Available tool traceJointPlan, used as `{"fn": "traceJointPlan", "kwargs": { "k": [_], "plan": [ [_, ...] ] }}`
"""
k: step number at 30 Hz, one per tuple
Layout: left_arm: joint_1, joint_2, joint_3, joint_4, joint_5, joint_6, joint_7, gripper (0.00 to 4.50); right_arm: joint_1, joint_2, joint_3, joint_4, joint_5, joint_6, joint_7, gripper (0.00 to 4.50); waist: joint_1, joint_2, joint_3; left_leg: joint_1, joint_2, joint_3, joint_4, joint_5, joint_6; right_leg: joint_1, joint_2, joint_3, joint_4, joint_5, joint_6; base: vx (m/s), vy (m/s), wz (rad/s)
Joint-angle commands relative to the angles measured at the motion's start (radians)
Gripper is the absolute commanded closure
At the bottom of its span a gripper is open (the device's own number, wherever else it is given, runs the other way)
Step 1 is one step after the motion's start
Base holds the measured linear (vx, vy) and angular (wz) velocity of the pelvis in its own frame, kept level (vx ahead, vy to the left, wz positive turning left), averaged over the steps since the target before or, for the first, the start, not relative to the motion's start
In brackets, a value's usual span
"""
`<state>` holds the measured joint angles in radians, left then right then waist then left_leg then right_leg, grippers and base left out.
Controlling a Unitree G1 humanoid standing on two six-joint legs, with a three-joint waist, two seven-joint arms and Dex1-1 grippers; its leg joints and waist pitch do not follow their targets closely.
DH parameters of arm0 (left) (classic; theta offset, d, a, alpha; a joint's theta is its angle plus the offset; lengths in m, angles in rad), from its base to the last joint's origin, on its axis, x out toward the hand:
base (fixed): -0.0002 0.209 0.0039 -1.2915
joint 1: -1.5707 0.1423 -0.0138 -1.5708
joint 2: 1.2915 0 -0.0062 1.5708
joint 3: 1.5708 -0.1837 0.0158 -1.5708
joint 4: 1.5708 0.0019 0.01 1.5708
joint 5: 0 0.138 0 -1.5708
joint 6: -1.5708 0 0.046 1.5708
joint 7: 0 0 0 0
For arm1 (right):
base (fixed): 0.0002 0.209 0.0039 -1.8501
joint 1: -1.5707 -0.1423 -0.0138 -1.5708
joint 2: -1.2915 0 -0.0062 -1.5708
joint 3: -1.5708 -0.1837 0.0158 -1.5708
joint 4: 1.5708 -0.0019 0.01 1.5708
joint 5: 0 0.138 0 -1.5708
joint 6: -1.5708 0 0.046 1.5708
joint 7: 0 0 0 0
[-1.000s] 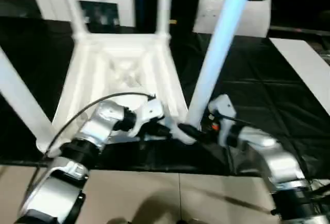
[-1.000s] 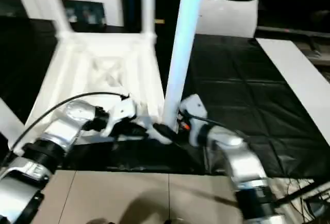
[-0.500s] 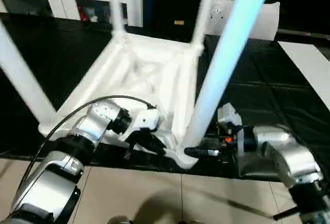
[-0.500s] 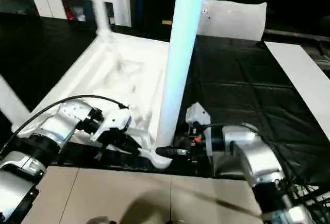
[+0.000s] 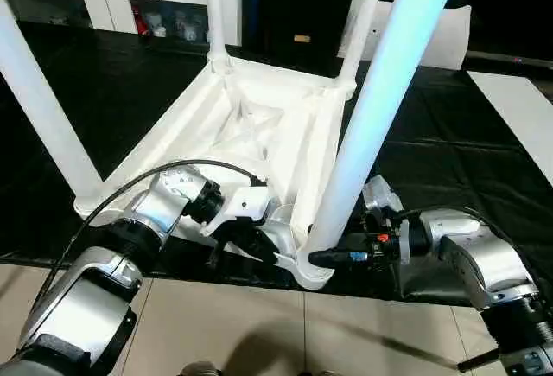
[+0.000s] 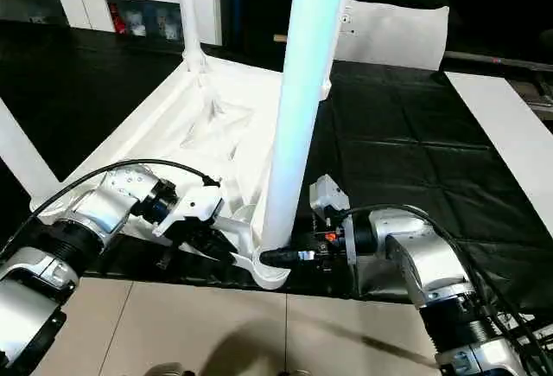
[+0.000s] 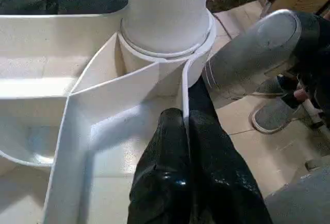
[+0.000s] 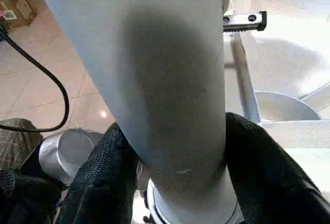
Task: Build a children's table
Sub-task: Rotate leg to tighten
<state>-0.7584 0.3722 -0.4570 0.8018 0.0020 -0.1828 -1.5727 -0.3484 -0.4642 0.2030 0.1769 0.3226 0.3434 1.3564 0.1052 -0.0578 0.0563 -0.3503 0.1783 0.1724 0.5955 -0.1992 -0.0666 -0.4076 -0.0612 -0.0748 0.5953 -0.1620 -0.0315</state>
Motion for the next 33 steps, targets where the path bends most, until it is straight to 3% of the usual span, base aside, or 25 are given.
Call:
{"fn": "traceJointPlan", "kwargs": {
  "k": [1,7,10,13,16,18,19,23,26,27,29,30,31,33],
  "plan": [
    [-0.031,-0.013,-0.025,-0.01,-0.002,-0.026,-0.042,4.5,-0.016,-0.009,-0.002,0.006,0.018,0.018,0.006,2.38,-0.004,-0.003,-0.067,0.004,0.059,-0.01,-0.067,-0.137,0.051,0.058,-0.092,0.053,-0.069,-0.3,-0.164,0.0,0.0,0.0],
    [-0.025,-0.027,0.018,0.007,0.004,0.019,-0.015,4.5,-0.002,0.029,-0.022,-0.007,0.029,0.029,-0.057,2.45,-0.006,0.001,-0.066,0.004,0.058,-0.01,-0.068,-0.145,0.045,0.058,-0.092,0.053,-0.071,-0.306,-0.164,0.0,0.0,0.0],
    [-0.023,-0.049,0.049,0.023,0.001,0.059,0.103,4.5,0.009,0.093,-0.051,-0.018,0.021,0.048,-0.188,2.46,-0.013,-0.002,-0.062,0.007,0.054,-0.013,-0.069,-0.177,0.029,0.055,-0.093,0.051,-0.082,-0.392,-0.139,0.0,0.0,0.0],
    [-0.023,-0.073,0.083,0.028,-0.006,0.112,0.214,4.5,0.015,0.167,-0.071,-0.05,0.008,0.097,-0.334,2.46,-0.025,0.001,-0.06,0.007,0.05,-0.019,-0.073,-0.204,0.009,0.053,-0.096,0.047,-0.096,-0.512,-0.092,0.0,0.0,0.0],
    [-0.026,-0.094,0.111,0.028,-0.015,0.145,0.279,4.5,0.013,0.232,-0.081,-0.071,-0.021,0.153,-0.474,2.46,-0.048,-0.001,-0.06,0.001,0.049,-0.023,-0.076,-0.205,-0.002,0.054,-0.093,0.046,-0.098,-0.519,-0.076,0.0,0.0,0.0],
    [-0.031,-0.105,0.12,0.033,-0.008,0.149,0.312,4.5,0.012,0.265,-0.089,-0.074,-0.033,0.16,-0.532,2.46,-0.058,-0.005,-0.061,-0.001,0.045,-0.022,-0.073,-0.203,0.008,0.054,-0.092,0.046,-0.099,-0.521,-0.072,0.0,0.0,0.0],
    [-0.042,-0.129,0.131,0.041,0.007,0.156,0.37,4.5,0.006,0.334,-0.107,-0.07,-0.067,0.184,-0.665,2.46,-0.066,-0.003,-0.062,-0.002,0.045,-0.022,-0.072,-0.197,0.012,0.052,-0.093,0.048,-0.098,-0.513,-0.077,0.0,0.0,0.0],
    [-0.057,-0.161,0.14,0.043,0.023,0.158,0.444,4.5,-0.009,0.419,-0.124,-0.06,-0.113,0.199,-0.831,2.46,-0.076,-0.001,-0.064,-0.001,0.046,-0.021,-0.073,-0.175,0.006,0.048,-0.089,0.05,-0.093,-0.469,-0.088,0.0,0.0,0.0],
    [-0.079,-0.193,0.148,0.052,0.036,0.143,0.504,4.5,-0.028,0.496,-0.133,-0.053,-0.148,0.208,-0.965,2.47,-0.079,0.004,-0.07,0.002,0.049,-0.017,-0.071,-0.136,0.012,0.051,-0.087,0.057,-0.076,-0.314,-0.143,0.0,0.0,0.0],
    [-0.083,-0.194,0.143,0.057,0.041,0.13,0.501,4.5,-0.026,0.504,-0.124,-0.054,-0.152,0.196,-0.968,2.47,-0.078,0.01,-0.071,0.003,0.049,-0.017,-0.071,-0.124,0.014,0.052,-0.087,0.058,-0.07,-0.274,-0.155,0.0,0.0,0.0],
    [-0.089,-0.19,0.135,0.066,0.051,0.105,0.487,4.5,-0.013,0.511,-0.107,-0.073,-0.153,0.186,-0.955,2.47,-0.077,0.008,-0.074,-0.001,0.047,-0.014,-0.069,-0.086,0.037,0.061,-0.085,0.059,-0.06,-0.151,-0.187,0.0,0.0,0.0],
    [-0.092,-0.188,0.133,0.073,0.055,0.094,0.479,4.5,-0.004,0.513,-0.099,-0.085,-0.153,0.186,-0.946,1.81,-0.075,0.011,-0.073,-0.001,0.048,-0.014,-0.069,-0.078,0.046,0.062,-0.086,0.06,-0.057,-0.123,-0.2,0.0,0.0,0.0],
    [-0.093,-0.174,0.133,0.085,0.057,0.06,0.448,4.5,0.02,0.516,-0.101,-0.113,-0.148,0.179,-0.944,1.81,-0.073,0.018,-0.073,0.001,0.048,-0.012,-0.068,-0.081,0.05,0.063,-0.085,0.061,-0.059,-0.113,-0.202,0.0,0.0,0.0],
    [-0.092,-0.166,0.135,0.09,0.056,0.041,0.432,4.5,0.033,0.512,-0.105,-0.124,-0.147,0.173,-0.947,1.75,-0.072,0.017,-0.073,0.001,0.049,-0.013,-0.069,-0.083,0.052,0.064,-0.087,0.061,-0.057,-0.104,-0.208,0.0,0.0,0.0]
  ]
}}
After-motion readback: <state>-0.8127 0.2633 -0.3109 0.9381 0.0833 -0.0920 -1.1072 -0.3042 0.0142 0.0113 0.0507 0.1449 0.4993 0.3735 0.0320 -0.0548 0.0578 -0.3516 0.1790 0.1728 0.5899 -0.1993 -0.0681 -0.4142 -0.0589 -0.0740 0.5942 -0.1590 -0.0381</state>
